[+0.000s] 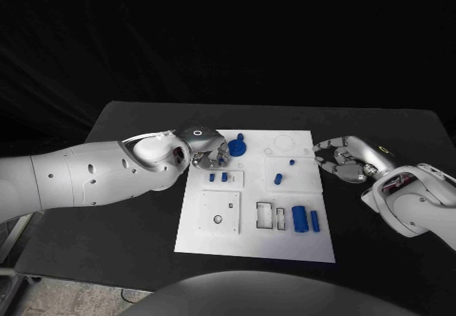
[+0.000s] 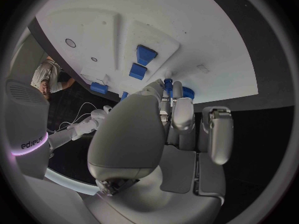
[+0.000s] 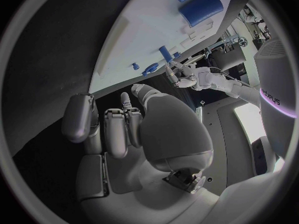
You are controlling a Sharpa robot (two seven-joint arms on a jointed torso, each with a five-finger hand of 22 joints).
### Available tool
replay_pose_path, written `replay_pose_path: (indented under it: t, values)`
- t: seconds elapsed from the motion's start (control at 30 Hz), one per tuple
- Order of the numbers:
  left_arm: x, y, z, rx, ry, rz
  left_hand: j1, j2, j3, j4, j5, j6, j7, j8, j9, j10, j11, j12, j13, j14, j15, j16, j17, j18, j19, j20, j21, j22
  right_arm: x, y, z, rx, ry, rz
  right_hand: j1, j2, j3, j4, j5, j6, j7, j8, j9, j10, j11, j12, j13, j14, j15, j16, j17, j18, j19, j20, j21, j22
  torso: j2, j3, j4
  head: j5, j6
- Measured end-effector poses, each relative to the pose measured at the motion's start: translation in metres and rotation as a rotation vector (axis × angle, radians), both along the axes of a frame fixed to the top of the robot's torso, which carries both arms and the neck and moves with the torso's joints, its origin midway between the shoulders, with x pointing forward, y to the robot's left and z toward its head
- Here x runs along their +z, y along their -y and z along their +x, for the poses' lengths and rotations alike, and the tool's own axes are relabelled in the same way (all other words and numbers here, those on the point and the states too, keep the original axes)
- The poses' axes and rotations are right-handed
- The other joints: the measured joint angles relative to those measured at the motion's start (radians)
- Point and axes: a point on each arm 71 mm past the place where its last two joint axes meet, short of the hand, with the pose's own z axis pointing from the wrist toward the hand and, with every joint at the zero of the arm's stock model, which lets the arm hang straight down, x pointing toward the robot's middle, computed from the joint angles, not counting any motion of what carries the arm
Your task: Assemble the parts on the task board
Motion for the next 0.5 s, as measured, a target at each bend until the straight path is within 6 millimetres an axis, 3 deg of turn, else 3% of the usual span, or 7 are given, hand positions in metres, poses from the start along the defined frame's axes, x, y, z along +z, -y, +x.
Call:
replay_pose_path:
  t: [0.5]
  values:
    - [-0.0034, -0.0003, -0.0019, 0.002, -0.012, 0.004, -0.004, -0.004, 0.003, 0.003, 0.000, 0.000, 0.000, 0.000, 0.000, 0.003, 0.004, 0.000, -0.002, -0.003, 0.003, -0.006, -0.008, 0.000, 0.000, 0.000, 0.000, 0.000, -0.0010, 0.0007, 0.0000, -0.002, -0.002, -0.002, 0.000, 0.000, 0.000, 0.000, 0.004, 0.000, 0.000, -0.004, 0.000, 0.000, 0.000, 0.000, 0.000, 0.000, 0.000, 0.000, 0.001, 0.000, 0.000, 0.000, -0.006, 0.000, 0.000, 0.0000, -0.0001, -0.001, 0.000]
